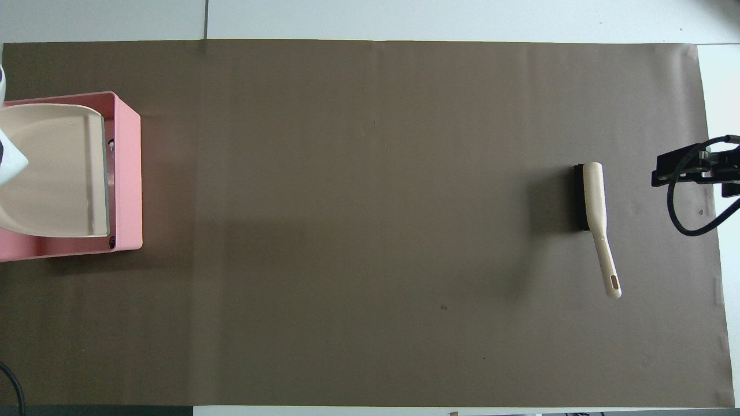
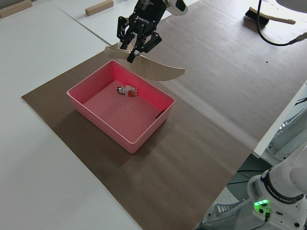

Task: Clean e-waste and dump in bin
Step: 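Carry the empty dustpan back to the table with the left gripper, then set down the dustpan and release it with the left gripper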

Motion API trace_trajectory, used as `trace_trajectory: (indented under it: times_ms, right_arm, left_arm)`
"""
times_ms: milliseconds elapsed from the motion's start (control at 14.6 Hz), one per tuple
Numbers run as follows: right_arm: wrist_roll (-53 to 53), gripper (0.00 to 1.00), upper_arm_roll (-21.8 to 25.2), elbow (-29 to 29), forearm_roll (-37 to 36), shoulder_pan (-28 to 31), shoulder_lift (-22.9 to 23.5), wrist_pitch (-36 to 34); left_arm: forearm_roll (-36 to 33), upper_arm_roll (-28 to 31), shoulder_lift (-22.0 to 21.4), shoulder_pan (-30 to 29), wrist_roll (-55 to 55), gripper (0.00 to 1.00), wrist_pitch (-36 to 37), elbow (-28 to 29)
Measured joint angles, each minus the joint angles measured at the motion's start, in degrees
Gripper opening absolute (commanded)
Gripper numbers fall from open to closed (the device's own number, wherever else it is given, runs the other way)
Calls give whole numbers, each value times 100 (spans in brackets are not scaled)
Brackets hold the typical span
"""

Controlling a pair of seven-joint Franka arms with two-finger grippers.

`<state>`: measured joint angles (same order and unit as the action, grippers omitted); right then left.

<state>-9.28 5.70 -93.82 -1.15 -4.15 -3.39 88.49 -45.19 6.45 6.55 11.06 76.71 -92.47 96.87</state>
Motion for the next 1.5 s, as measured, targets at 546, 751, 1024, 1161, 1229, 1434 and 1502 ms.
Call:
trace_trajectory:
  times_ms: [546, 751, 1024, 1161, 1229, 1434, 1502]
  right_arm:
    - [411, 100, -29, 115, -42, -7, 25, -47]
    - [411, 100, 35, 143, -39, -11, 45, -47]
    - [411, 100, 190, 157, -35, 38, 108, -49]
    - [411, 100, 136, 163, -35, 103, 108, -49]
    - [411, 100, 118, 163, -35, 127, 109, -52]
    - [411, 100, -52, 163, -35, 300, 109, -59]
    - [411, 100, -92, 163, -35, 317, 109, -60]
  left_arm:
    - [1288, -37, -7, 1193, -1189, 0, 22, 912]
    - [1458, -46, -12, 1652, -1869, 0, -442, 1411]
    - [1497, -51, -90, 2118, -2393, 0, -1422, 2198]
    - [1497, -51, -122, 2221, -2480, 0, -1724, 2448]
    - [1498, -52, -124, 2267, -2480, 0, -1824, 2521]
    - [1499, -56, -92, 2541, -2561, 0, -2148, 2741]
    - [1499, -56, -67, 2636, -2646, 0, -2220, 2788]
